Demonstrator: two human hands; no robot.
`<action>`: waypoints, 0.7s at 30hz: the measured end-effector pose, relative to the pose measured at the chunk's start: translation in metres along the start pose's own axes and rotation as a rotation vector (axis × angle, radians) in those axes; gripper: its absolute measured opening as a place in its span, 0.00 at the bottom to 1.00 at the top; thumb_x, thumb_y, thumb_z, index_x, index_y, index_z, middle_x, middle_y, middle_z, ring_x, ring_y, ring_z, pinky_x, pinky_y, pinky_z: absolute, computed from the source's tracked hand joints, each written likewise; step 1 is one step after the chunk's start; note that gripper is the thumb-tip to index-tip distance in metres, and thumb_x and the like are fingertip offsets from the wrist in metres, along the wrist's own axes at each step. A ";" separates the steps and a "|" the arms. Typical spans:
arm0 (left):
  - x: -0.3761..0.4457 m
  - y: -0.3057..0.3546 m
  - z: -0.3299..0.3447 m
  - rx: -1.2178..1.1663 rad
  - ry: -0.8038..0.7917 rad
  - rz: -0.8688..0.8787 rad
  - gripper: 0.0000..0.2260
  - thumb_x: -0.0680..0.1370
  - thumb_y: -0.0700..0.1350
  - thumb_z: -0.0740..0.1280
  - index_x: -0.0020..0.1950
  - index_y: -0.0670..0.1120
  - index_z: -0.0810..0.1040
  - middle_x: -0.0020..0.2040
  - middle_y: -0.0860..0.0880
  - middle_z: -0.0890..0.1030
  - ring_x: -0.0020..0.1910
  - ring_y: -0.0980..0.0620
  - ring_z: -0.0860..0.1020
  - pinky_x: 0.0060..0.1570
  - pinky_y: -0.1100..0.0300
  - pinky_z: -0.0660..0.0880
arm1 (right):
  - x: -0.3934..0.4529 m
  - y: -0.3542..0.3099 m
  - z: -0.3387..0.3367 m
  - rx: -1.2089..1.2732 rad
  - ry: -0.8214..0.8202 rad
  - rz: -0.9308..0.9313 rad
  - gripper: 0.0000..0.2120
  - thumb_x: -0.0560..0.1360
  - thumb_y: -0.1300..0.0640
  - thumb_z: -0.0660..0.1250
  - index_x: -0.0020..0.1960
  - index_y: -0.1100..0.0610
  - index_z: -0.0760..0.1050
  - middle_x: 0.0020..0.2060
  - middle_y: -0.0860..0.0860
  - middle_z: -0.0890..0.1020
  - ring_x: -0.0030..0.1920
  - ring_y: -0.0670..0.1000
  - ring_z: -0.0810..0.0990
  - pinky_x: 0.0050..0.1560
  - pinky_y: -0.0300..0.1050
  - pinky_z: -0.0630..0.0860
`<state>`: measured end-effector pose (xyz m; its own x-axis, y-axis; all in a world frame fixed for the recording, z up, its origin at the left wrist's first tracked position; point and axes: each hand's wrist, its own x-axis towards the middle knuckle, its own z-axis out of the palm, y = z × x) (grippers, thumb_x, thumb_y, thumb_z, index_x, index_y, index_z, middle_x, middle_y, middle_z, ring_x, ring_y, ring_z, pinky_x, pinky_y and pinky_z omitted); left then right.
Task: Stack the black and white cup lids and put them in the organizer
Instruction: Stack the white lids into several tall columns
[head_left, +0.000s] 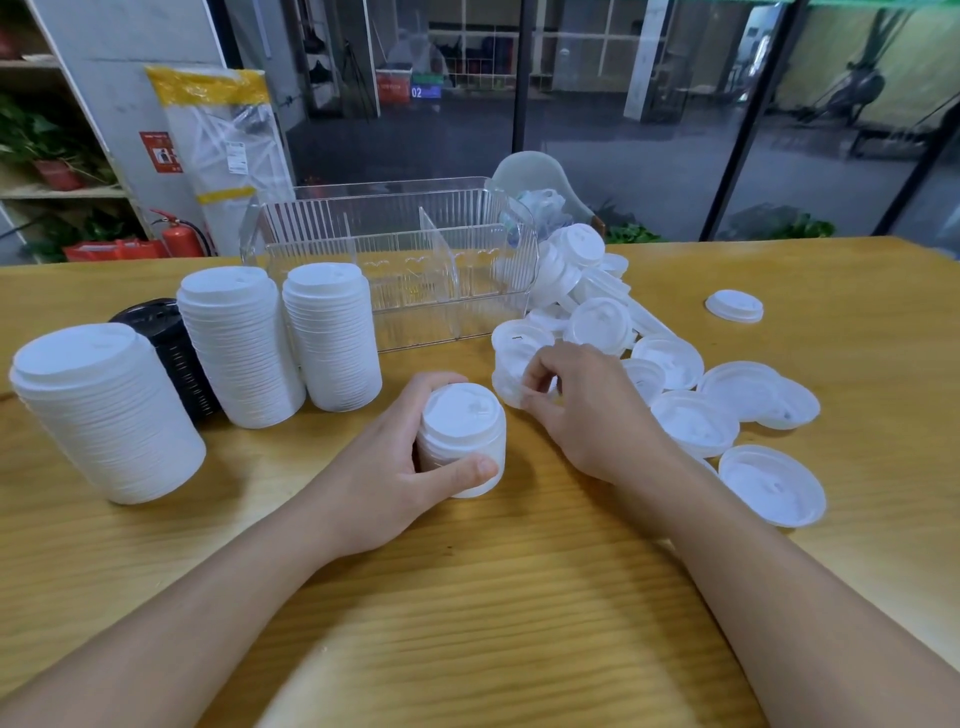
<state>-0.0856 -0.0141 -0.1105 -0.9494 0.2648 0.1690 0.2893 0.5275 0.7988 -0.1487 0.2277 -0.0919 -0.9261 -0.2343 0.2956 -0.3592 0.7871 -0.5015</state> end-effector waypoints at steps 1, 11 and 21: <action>0.000 0.000 0.000 0.001 0.004 0.005 0.33 0.74 0.64 0.79 0.75 0.66 0.68 0.66 0.65 0.80 0.67 0.61 0.78 0.65 0.59 0.75 | 0.000 0.000 0.000 0.030 -0.002 0.001 0.08 0.79 0.54 0.76 0.45 0.48 0.78 0.42 0.41 0.80 0.43 0.44 0.75 0.55 0.45 0.71; 0.004 -0.003 -0.005 -0.287 0.077 0.045 0.34 0.78 0.70 0.68 0.83 0.61 0.69 0.79 0.59 0.76 0.77 0.65 0.73 0.73 0.65 0.72 | -0.003 -0.012 -0.017 0.775 0.103 0.014 0.10 0.83 0.56 0.73 0.49 0.62 0.86 0.43 0.58 0.87 0.42 0.47 0.82 0.49 0.46 0.79; 0.000 0.014 -0.003 -0.275 -0.016 0.222 0.26 0.88 0.44 0.62 0.87 0.54 0.64 0.81 0.55 0.75 0.83 0.50 0.69 0.82 0.43 0.65 | -0.006 -0.017 -0.016 0.964 -0.049 0.004 0.29 0.76 0.65 0.80 0.74 0.51 0.76 0.54 0.59 0.88 0.51 0.58 0.88 0.58 0.52 0.83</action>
<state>-0.0820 -0.0093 -0.0981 -0.8645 0.3620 0.3488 0.4426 0.2192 0.8695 -0.1354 0.2242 -0.0722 -0.9236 -0.2733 0.2688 -0.2759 -0.0132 -0.9611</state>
